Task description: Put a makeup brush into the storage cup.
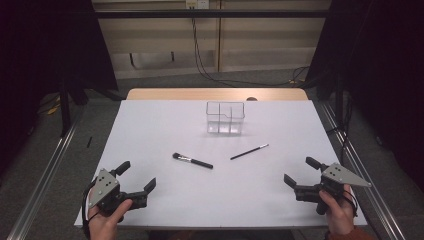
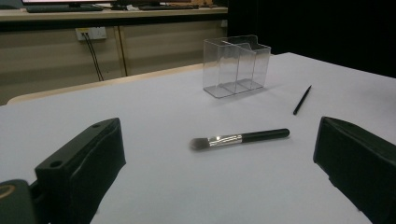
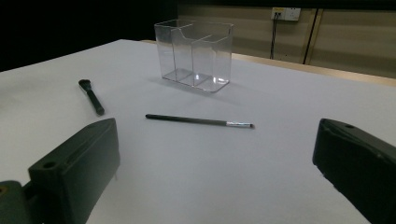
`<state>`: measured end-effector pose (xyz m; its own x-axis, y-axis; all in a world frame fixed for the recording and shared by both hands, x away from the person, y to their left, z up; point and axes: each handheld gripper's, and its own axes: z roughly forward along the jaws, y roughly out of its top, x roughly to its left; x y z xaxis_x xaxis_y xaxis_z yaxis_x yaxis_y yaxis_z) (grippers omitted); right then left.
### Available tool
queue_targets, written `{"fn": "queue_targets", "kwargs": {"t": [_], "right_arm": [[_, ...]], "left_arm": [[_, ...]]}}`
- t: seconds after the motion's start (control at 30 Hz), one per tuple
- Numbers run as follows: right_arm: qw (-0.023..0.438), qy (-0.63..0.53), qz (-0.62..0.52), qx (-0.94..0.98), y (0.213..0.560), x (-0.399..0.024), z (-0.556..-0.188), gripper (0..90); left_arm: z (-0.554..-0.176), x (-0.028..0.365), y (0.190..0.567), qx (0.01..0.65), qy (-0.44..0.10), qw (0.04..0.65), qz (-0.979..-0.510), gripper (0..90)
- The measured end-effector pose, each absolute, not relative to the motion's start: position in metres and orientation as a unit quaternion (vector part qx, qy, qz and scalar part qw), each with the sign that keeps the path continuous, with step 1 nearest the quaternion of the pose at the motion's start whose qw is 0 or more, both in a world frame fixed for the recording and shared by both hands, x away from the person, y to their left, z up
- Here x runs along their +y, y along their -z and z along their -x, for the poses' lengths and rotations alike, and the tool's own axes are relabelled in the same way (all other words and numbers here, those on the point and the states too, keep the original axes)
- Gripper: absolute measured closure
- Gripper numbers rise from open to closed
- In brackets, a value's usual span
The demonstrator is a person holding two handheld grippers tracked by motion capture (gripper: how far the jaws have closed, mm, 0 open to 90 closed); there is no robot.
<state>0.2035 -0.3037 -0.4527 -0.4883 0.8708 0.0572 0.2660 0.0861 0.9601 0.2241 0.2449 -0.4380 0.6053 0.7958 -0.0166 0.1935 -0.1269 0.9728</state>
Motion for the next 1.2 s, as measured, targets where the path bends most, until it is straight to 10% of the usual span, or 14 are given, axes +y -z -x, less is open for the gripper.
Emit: {"fn": "queue_targets", "kwargs": {"t": [1.2], "right_arm": [[0.28,-0.527,-0.424,0.682,0.454,-0.301,-0.204,0.2]], "left_arm": [[-0.256,0.213,0.429,0.327,-0.236,0.578,-0.709,2.3]]}}
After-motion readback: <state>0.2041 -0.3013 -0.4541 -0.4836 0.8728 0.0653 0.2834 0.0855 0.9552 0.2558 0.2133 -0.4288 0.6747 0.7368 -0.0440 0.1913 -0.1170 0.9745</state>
